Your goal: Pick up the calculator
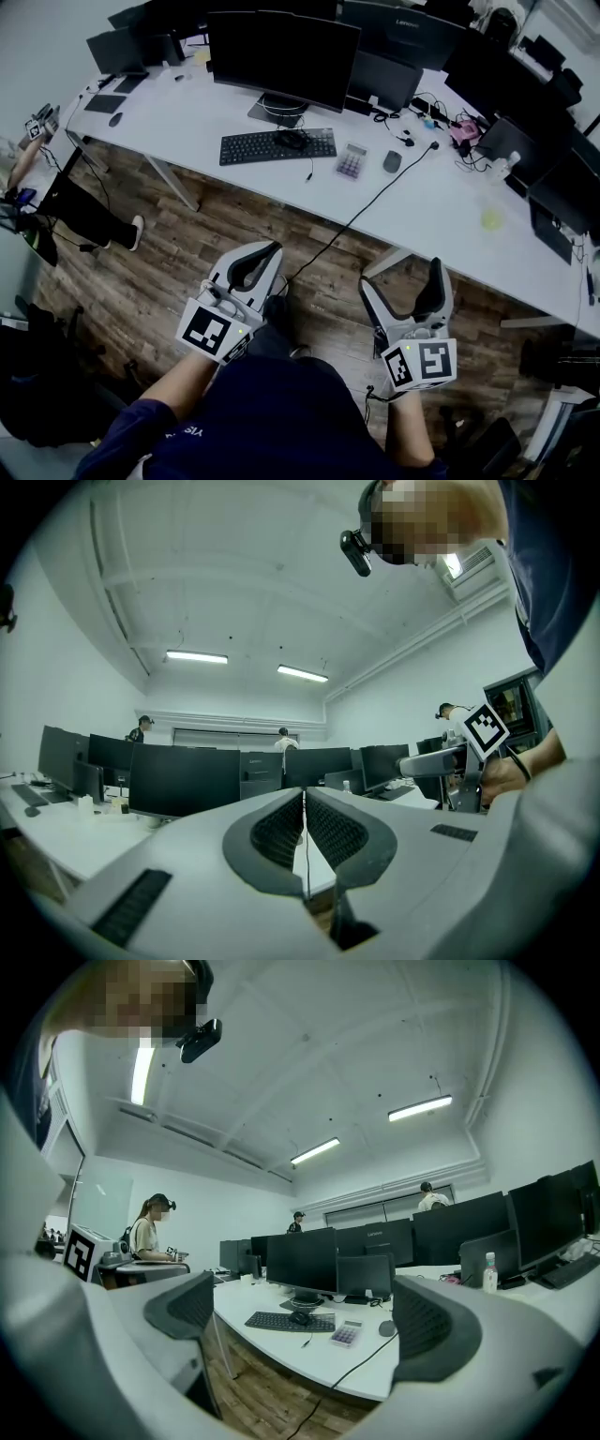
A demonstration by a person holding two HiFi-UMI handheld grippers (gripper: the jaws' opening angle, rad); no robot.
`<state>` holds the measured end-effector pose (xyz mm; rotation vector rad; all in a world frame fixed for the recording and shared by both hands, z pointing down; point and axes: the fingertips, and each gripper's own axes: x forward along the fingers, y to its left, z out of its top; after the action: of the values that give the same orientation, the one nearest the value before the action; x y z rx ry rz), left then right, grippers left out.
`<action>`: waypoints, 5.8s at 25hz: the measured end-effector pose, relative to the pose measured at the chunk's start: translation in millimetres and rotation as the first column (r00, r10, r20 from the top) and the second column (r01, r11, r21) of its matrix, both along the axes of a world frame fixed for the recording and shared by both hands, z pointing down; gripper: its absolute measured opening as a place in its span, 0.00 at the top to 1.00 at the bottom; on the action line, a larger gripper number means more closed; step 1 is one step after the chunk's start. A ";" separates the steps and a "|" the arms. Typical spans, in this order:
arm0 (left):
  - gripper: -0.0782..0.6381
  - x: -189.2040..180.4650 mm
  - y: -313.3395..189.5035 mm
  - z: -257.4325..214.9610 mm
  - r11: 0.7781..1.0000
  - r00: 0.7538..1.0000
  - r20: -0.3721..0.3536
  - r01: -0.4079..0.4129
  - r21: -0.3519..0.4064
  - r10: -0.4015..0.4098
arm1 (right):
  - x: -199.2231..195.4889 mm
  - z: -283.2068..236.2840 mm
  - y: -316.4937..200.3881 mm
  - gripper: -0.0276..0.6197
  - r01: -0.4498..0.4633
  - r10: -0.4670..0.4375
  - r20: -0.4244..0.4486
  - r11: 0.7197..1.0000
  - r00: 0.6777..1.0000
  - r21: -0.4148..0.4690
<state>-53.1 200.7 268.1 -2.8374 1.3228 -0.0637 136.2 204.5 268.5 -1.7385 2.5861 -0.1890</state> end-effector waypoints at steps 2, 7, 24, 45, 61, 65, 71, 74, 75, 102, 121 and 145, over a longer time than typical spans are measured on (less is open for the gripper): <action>0.85 -0.5 -12.4 3.2 1.000 1.000 -0.003 -0.006 -0.005 0.006 | -0.6 4.0 -11.4 0.07 -0.006 0.006 -0.002 1.000 1.000 -0.009; 0.85 -6.9 -51.0 9.0 1.000 1.000 -0.003 -0.019 -0.019 0.018 | -8.7 11.1 -46.0 0.07 -0.019 0.019 -0.003 1.000 1.000 -0.023; 0.85 -25.8 -181.9 31.9 0.994 0.997 -0.007 -0.073 -0.085 0.073 | -27.4 31.9 -168.6 0.07 -0.078 0.078 -0.001 0.993 0.997 -0.090; 0.85 -50.8 -293.4 46.9 0.984 0.992 -0.038 -0.126 -0.127 0.122 | -56.0 44.5 -274.3 0.07 -0.127 0.124 -0.028 0.980 0.992 -0.156; 0.85 -72.1 -355.1 57.1 0.975 0.986 -0.049 -0.163 -0.151 0.157 | -77.1 65.3 -332.9 0.07 -0.170 0.163 -0.048 0.962 0.985 -0.215; 0.85 -69.8 -360.6 60.9 0.972 0.985 -0.045 -0.170 -0.162 0.165 | -74.4 74.9 -340.2 0.07 -0.178 0.173 -0.044 0.955 0.984 -0.236; 0.85 -60.6 -367.1 71.7 0.967 0.985 -0.037 -0.172 -0.190 0.168 | -65.4 98.7 -351.2 0.07 -0.200 0.198 -0.035 0.937 0.980 -0.288; 0.85 -53.0 -373.7 79.3 0.964 0.985 -0.030 -0.175 -0.202 0.172 | -60.7 109.9 -360.0 0.07 -0.203 0.201 -0.036 0.931 0.979 -0.303; 0.84 -50.7 -376.0 81.8 0.963 0.985 -0.028 -0.174 -0.207 0.172 | -59.1 113.9 -363.0 0.07 -0.202 0.201 -0.036 0.929 0.979 -0.309; 0.84 18.7 -423.6 165.4 0.927 0.976 0.035 -0.192 -0.324 0.214 | -26.6 247.2 -415.9 0.08 -0.228 0.228 -0.060 0.840 0.972 -0.493; 0.84 12.2 -426.8 209.6 0.894 0.970 0.044 -0.203 -0.399 0.240 | -26.0 331.6 -423.9 0.08 -0.312 0.267 -0.166 0.735 0.949 -0.602; 0.84 8.4 -421.9 221.2 0.882 0.969 0.041 -0.206 -0.424 0.245 | -27.3 362.5 -417.3 0.08 -0.353 0.257 -0.242 0.670 0.936 -0.653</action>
<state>-44.7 -221.1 489.3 -3.2677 1.0550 -0.5332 108.9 -212.9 631.0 -2.4430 2.3926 -1.2119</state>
